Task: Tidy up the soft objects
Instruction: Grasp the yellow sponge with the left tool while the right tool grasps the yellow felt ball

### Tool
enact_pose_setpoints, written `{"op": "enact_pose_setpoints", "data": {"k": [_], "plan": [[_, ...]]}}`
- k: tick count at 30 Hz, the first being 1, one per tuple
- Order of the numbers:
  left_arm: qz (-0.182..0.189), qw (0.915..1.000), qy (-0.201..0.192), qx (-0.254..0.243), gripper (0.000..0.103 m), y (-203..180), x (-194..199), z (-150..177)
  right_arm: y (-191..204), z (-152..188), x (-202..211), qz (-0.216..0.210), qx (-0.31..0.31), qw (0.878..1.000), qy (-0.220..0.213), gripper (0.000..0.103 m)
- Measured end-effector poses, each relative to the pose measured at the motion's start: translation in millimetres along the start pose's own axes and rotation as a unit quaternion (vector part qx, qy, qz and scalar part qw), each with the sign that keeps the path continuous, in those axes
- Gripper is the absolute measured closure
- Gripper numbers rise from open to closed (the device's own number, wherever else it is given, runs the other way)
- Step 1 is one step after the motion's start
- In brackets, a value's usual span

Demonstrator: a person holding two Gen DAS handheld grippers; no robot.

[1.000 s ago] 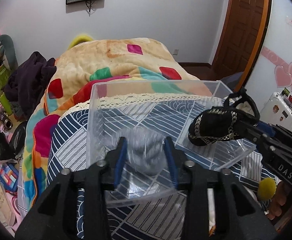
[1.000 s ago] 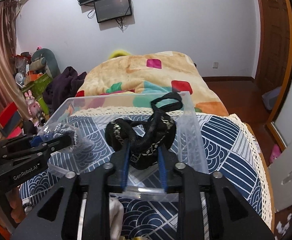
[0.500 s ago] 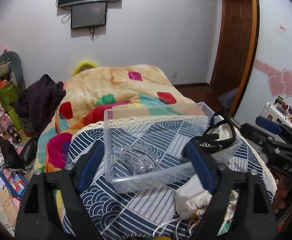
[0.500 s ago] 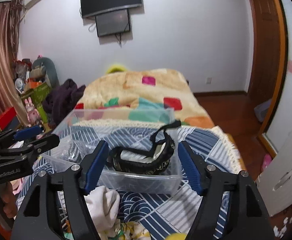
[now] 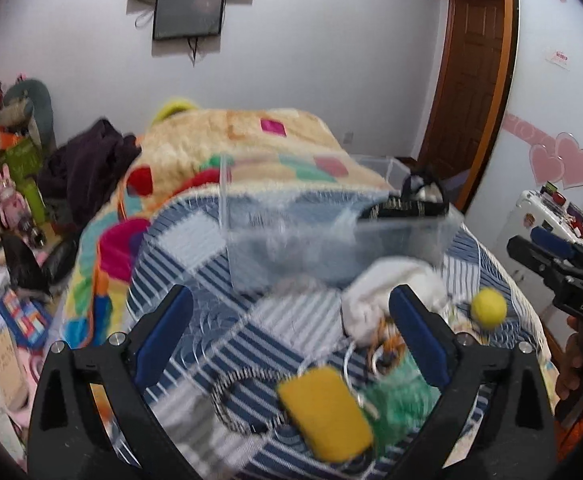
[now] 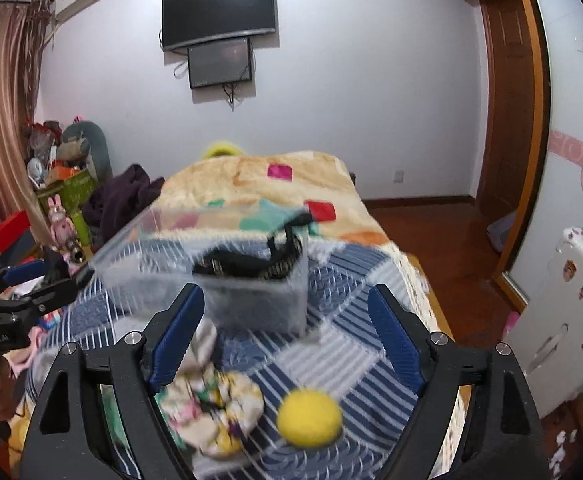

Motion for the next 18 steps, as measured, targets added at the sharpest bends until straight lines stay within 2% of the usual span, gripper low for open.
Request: {"op": "enact_pose_setpoints", "data": {"k": [5, 8, 12, 14, 16, 17, 18], "plan": [[0.006, 0.9996, 0.026, 0.007, 0.003, -5, 1, 30, -2, 32, 6, -0.003, 0.003, 0.999, 0.042, 0.021], [0.001, 0.9997, 0.025, -0.005, 0.005, -11, 7, 39, -6, 45, 5, 0.003, 0.004, 0.998, 0.061, 0.021], [0.006, 0.9993, 0.024, -0.027, 0.025, -17, 14, 44, -16, 54, 6, 0.018, -0.011, 0.997, 0.069, 0.023], [0.012, 0.9991, 0.027, -0.029, 0.032, -19, 14, 46, -18, 58, 8, 0.018, -0.014, 0.997, 0.075, 0.03], [0.016, 0.9989, 0.034, -0.029, 0.041, -20, 14, 51, -21, 64, 6, 0.015, -0.019, 0.996, 0.088, 0.044], [0.018, 0.9987, 0.038, -0.029, 0.048, -21, 13, 53, -21, 68, 6, 0.013, -0.021, 0.995, 0.093, 0.047], [0.02, 0.9984, 0.043, -0.029, 0.056, -21, 12, 56, -21, 71, 6, 0.009, -0.021, 0.995, 0.1, 0.055]]}}
Point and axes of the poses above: each gripper's, at about its wrist camera, not at the fingertips, and x roughly against the way its jaws point, y to its left, z to its underside, the point moved 10 cm from there along -x, roughly the way its jaws point, and after that the axes turned 15 degrees about -y, right-handed, at the moved point
